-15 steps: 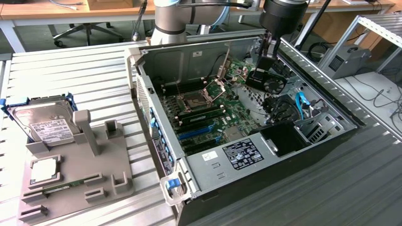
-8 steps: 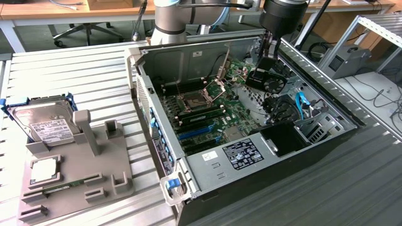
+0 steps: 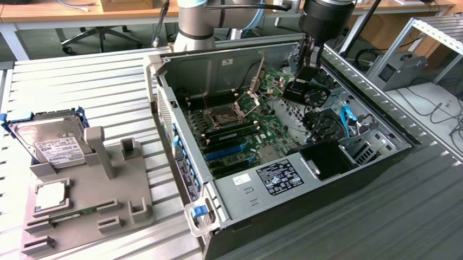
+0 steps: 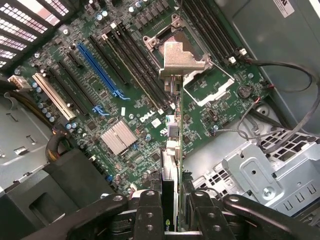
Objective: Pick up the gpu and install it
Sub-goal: 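Insert the gpu into the slot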
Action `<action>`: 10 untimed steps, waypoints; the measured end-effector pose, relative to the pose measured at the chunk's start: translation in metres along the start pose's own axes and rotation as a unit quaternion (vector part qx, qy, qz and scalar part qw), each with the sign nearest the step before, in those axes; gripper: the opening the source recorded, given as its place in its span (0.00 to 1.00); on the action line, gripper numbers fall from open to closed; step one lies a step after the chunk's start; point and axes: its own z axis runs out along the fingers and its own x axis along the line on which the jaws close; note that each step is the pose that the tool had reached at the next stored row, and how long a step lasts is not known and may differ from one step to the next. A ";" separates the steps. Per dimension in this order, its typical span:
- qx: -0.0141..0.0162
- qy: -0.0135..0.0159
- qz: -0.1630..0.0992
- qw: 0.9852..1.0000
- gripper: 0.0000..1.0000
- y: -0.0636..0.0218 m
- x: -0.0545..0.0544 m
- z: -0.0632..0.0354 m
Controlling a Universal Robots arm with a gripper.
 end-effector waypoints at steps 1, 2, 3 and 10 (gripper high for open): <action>0.000 0.000 -0.001 1.000 0.26 0.0000 0.000 0.0000; 0.000 0.000 -0.003 1.000 0.26 0.0000 0.000 0.0000; 0.000 0.000 -0.004 1.000 0.26 0.0000 0.000 0.0000; 0.000 -0.001 -0.016 1.000 0.26 0.0000 0.000 0.0000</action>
